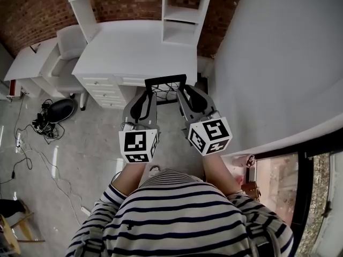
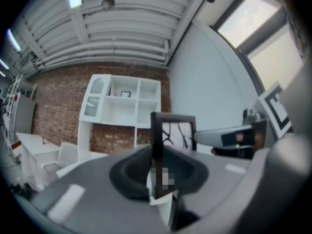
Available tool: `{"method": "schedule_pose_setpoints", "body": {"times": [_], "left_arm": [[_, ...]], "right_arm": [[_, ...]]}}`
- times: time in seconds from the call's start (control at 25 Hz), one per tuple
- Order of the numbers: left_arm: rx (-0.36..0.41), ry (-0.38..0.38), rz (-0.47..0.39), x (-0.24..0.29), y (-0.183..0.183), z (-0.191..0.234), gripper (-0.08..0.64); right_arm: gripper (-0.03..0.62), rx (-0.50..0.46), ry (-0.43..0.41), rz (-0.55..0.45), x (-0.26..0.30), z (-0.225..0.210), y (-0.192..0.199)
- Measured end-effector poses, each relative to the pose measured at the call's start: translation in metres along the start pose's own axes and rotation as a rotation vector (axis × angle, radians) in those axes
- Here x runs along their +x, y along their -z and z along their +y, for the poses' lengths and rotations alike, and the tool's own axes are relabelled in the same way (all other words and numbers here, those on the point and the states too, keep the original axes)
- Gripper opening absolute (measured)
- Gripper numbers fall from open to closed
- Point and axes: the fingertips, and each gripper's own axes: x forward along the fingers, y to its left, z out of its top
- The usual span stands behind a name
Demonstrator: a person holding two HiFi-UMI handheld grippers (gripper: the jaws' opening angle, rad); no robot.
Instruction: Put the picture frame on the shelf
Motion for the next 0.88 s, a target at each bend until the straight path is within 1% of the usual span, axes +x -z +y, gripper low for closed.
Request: {"method": "schedule_pose_setpoints", "body": {"times": [0.08,0.12,0.28,0.4,0.44,0.52,0.72,0.88], "left_arm": [[0.004,0.001,-0.011,0.000,-0.001,-0.003,0.075],[0.004,0.004,-0.017,0.001,-0.005,0.004,0.075],[-0.009,0.023,-0.048,0.008,-0.021,0.051,0.075],[-0.022,0.035,-0.065,0.009,-0.030,0.095,0.075],[-0.025,0.038,-0.068,0.008,-0.032,0.103,0.075],[-0.027,0.044,-0.073,0.007,-0.035,0.107,0.075],[-0.023,0.049,-0.081,0.014,-0.026,0.094,0.075],[-0.025,0.045,-0.081,0.014,-0.024,0.105,0.075]], "right_arm": [[0.058,-0.017,-0.001,-0.007,-0.004,-0.001,0.000],[0.058,-0.028,0.000,-0.012,0.001,0.001,-0.003],[0.058,-0.079,0.003,-0.027,0.043,0.021,-0.022],[0.058,-0.105,0.010,-0.025,0.078,0.046,-0.033],[0.058,-0.116,0.014,-0.022,0.084,0.052,-0.035],[0.058,-0.131,0.022,-0.020,0.085,0.057,-0.038],[0.057,-0.151,0.034,-0.025,0.079,0.042,-0.030],[0.058,-0.159,0.030,-0.020,0.088,0.049,-0.029]]}}
